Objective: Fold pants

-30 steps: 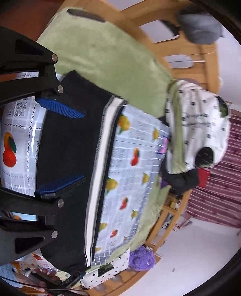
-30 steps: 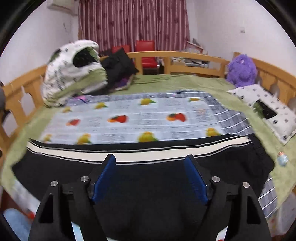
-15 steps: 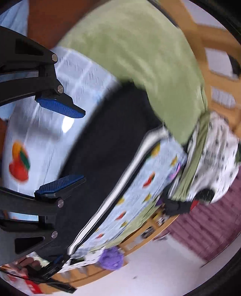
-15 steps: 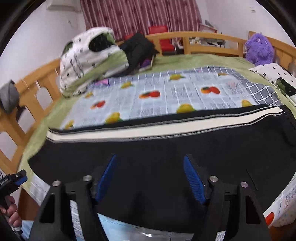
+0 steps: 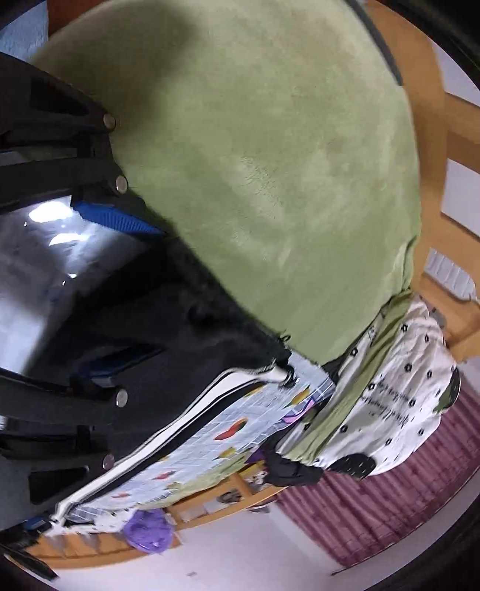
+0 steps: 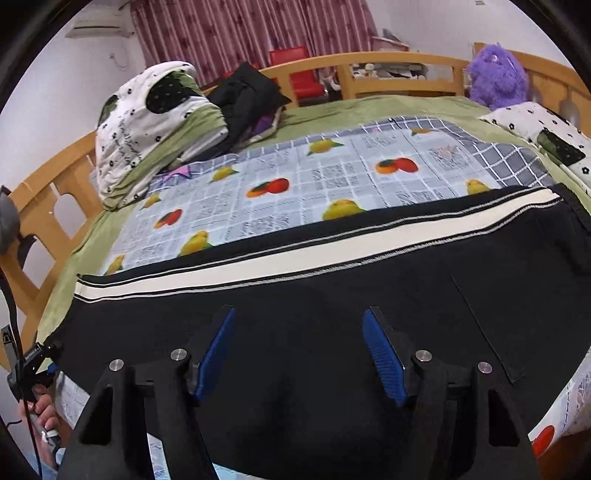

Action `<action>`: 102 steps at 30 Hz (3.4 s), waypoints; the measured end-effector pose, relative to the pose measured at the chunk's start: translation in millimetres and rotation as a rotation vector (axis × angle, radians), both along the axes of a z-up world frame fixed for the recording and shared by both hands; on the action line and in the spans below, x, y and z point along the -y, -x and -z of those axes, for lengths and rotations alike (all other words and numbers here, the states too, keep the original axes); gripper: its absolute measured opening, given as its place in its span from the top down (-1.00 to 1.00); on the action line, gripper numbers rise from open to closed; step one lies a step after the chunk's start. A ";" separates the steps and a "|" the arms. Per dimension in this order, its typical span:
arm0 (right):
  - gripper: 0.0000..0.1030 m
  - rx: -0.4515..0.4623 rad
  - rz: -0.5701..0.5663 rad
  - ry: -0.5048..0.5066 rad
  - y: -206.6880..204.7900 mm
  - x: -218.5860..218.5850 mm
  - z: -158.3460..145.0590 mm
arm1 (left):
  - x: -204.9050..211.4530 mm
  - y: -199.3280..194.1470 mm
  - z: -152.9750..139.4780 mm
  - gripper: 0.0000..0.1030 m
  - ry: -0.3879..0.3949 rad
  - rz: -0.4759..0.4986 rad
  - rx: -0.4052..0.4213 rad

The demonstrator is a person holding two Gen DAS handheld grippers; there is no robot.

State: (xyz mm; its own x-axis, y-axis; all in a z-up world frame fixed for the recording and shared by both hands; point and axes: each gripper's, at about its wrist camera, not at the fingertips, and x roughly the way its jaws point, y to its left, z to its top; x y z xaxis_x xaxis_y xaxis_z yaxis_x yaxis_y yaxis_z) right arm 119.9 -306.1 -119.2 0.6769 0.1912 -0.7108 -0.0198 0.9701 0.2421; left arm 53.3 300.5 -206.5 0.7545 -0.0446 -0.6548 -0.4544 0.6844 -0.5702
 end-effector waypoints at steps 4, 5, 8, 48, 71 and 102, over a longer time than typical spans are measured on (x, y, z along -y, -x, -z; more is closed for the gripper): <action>-0.32 -0.014 0.016 -0.001 -3.6 2.0 5.3 | -4.1 -0.5 -5.3 0.32 -0.001 -0.011 0.018; -0.32 -0.011 0.025 0.006 -2.7 2.3 6.2 | -2.5 -0.4 -9.8 0.37 -0.016 -0.009 0.017; -0.29 -0.015 0.049 0.044 4.1 6.5 5.9 | 12.3 -3.4 -29.7 0.44 -0.155 0.010 -0.023; -0.01 0.026 -0.185 -0.022 12.3 53.8 -4.8 | 303.6 5.9 -76.7 -0.29 -0.365 0.653 0.030; 0.33 -0.212 -0.206 0.061 -57.1 -15.9 63.4 | 199.7 18.9 -55.1 -0.29 -0.217 0.530 0.029; 0.28 -0.156 -0.172 0.039 -7.8 31.5 50.7 | 287.7 8.7 -37.1 -0.30 -0.486 0.644 -0.069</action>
